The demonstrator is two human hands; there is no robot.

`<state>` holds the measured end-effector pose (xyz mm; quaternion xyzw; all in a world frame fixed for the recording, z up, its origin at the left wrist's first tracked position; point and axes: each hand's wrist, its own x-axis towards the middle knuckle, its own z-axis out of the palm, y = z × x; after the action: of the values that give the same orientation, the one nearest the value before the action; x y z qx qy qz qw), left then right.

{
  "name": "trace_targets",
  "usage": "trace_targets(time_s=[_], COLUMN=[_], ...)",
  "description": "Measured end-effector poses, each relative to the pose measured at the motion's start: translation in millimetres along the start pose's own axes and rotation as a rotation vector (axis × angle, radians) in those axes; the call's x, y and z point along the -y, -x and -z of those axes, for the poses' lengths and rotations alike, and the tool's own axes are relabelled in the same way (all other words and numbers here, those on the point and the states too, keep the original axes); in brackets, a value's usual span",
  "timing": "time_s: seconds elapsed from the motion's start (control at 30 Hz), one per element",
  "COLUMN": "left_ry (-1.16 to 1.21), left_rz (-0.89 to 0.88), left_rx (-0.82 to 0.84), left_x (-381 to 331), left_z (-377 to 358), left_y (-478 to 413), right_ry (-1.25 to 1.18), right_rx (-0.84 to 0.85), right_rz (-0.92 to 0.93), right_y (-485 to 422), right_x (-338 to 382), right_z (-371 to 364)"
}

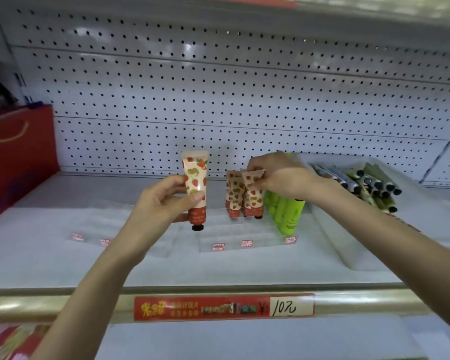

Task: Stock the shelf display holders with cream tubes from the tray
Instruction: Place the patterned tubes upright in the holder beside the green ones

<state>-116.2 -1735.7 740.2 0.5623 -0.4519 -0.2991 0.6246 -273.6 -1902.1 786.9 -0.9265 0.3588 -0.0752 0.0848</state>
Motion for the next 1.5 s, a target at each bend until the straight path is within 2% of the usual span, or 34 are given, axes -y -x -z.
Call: trace_targets(time_s=[0.3, 0.63, 1.27, 1.37, 1.5], left_ry=[0.001, -0.005, -0.007, -0.005, -0.027], left_rz=[0.014, 0.027, 0.034, 0.028, 0.018], left_rx=[-0.01, -0.032, -0.022, -0.013, 0.047], left_x=[7, 11, 11, 11, 9], left_z=[-8, -15, -20, -21, -24], left_y=[-6, -12, -15, -14, -11], right_ry=[0.046, 0.232, 0.27, 0.165, -0.217], right_rx=[0.122, 0.136, 0.184, 0.116, 0.021], right_rz=[0.029, 0.113, 0.047, 0.045, 0.194], right_y=[-11, -10, -10, -11, -3], right_x=[-7, -8, -6, -10, -4], right_z=[-16, -26, -6, 7, 25])
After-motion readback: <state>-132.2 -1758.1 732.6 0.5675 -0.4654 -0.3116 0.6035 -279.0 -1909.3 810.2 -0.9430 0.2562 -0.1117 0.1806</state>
